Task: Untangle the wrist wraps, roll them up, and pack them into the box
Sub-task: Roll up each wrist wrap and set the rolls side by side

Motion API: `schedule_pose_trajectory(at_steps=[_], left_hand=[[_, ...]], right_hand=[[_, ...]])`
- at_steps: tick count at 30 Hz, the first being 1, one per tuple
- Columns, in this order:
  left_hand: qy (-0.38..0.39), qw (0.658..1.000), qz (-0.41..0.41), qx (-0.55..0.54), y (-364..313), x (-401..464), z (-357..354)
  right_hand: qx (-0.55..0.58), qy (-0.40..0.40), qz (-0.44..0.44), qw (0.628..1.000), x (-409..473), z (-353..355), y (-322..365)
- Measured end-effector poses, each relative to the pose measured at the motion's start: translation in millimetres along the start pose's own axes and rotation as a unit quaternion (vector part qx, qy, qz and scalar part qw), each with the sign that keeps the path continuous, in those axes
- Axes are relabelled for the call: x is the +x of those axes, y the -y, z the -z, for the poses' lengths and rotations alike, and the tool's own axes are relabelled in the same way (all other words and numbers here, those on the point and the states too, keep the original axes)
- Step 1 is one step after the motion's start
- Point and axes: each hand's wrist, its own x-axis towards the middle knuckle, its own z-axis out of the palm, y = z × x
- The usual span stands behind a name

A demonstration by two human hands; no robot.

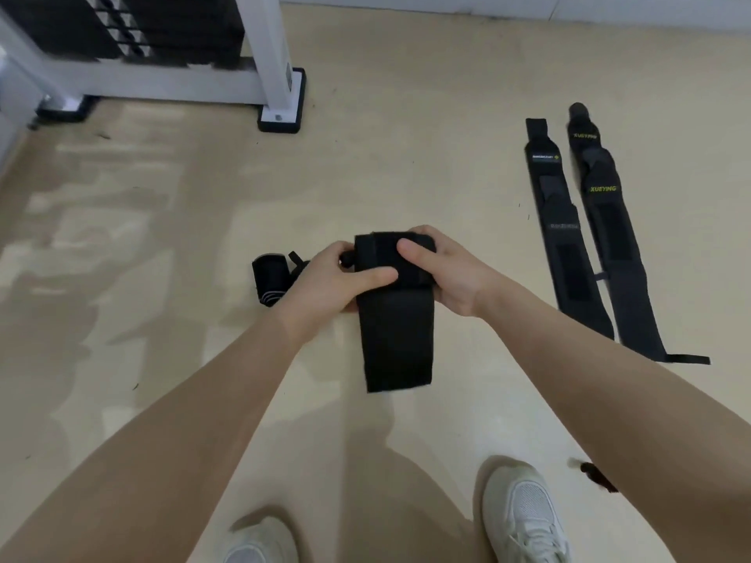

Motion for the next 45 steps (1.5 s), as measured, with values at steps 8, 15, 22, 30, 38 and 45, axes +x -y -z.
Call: schedule_pose_trajectory(at_steps=[8,15,22,30,38,45], left_hand=[[0.102,0.969,0.028,-0.223,8.7,2.3,-4.0],[0.051,0.962,0.035,-0.268,0.2,4.1,-10.1],[-0.03,0.986,-0.062,-0.149,3.6,2.9,-11.0],[-0.075,0.992,-0.1,-0.021,8.2,1.4,-21.6],[0.077,0.953,0.118,-0.268,15.5,4.6,-23.7],[0.043,0.967,0.079,-0.24,23.8,7.6,-19.5]], right_hand=[[-0.051,0.023,0.114,0.992,1.7,0.4,6.5],[-0.23,0.014,0.195,0.953,-7.3,-3.5,12.1],[-0.044,-0.005,-0.014,0.999,-1.4,3.2,-4.0],[0.018,0.0,0.05,0.999,4.9,11.8,-17.5],[-0.063,0.023,0.12,0.99,6.0,16.8,-19.8],[-0.019,0.07,0.044,0.996,0.8,22.4,-21.5]])
